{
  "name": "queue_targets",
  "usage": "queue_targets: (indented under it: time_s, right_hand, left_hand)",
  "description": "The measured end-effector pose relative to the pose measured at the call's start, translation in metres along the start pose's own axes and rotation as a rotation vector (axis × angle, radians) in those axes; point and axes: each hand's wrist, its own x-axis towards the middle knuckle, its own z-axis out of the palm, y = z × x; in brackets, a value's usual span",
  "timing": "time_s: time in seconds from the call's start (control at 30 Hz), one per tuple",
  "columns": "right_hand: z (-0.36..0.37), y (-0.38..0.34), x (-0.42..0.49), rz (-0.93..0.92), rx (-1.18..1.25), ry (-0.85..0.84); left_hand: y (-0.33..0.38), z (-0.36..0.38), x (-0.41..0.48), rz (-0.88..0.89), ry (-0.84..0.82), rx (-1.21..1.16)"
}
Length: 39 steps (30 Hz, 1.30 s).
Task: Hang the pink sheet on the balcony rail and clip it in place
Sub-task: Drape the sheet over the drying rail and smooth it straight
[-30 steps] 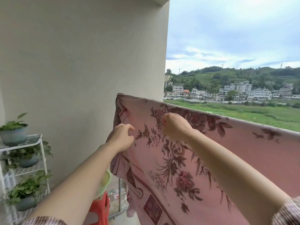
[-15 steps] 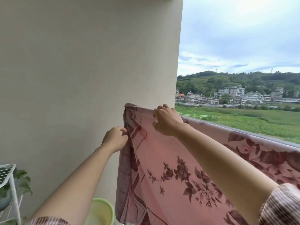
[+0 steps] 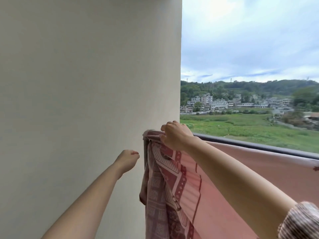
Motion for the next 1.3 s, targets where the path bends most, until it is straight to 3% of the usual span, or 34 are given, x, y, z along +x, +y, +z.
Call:
queue_targets:
  time_s: [0.2, 0.37, 0.53, 0.73, 0.83, 0.93, 1.0, 1.07, 1.17, 1.3]
  right_hand:
    - [0.027, -0.009, 0.052, 0.116, -0.034, -0.090]
    - [0.036, -0.008, 0.073, 0.161, 0.070, -0.048]
    - [0.037, -0.004, 0.082, 0.180, 0.086, -0.028]
    - [0.013, 0.017, 0.082, 0.470, 0.381, 0.098]
    - [-0.005, 0.030, 0.071, 0.591, 0.652, 0.012]
    - [-0.010, 0.042, 0.052, 0.554, 0.685, -0.112]
    - [-0.010, 0.045, 0.044, 0.556, 0.685, -0.067]
    - [-0.007, 0.044, 0.040, 0.569, 0.694, -0.014]
    - [-0.002, 0.039, 0.038, 0.595, 0.716, 0.045]
    - [-0.001, 0.037, 0.034, 0.656, 0.664, 0.103]
  left_hand:
    - [-0.010, -0.003, 0.063, 0.005, -0.093, -0.308]
    - [-0.005, 0.002, 0.096, 0.105, -0.234, -0.527]
    - [0.001, -0.003, 0.124, 0.180, -0.338, -0.588]
    - [0.042, -0.006, 0.134, 0.386, -0.370, -0.485]
    - [0.050, 0.006, 0.134, 0.428, -0.199, -0.445]
    - [0.040, 0.018, 0.113, 0.573, 0.266, -0.307]
    - [0.026, 0.026, 0.093, 0.665, 0.420, -0.338]
    - [0.017, 0.035, 0.076, 0.669, 0.299, -0.357]
    - [0.013, 0.047, 0.062, 0.536, 0.106, -0.267]
    - [0.023, 0.035, 0.062, 0.156, -0.263, -0.738]
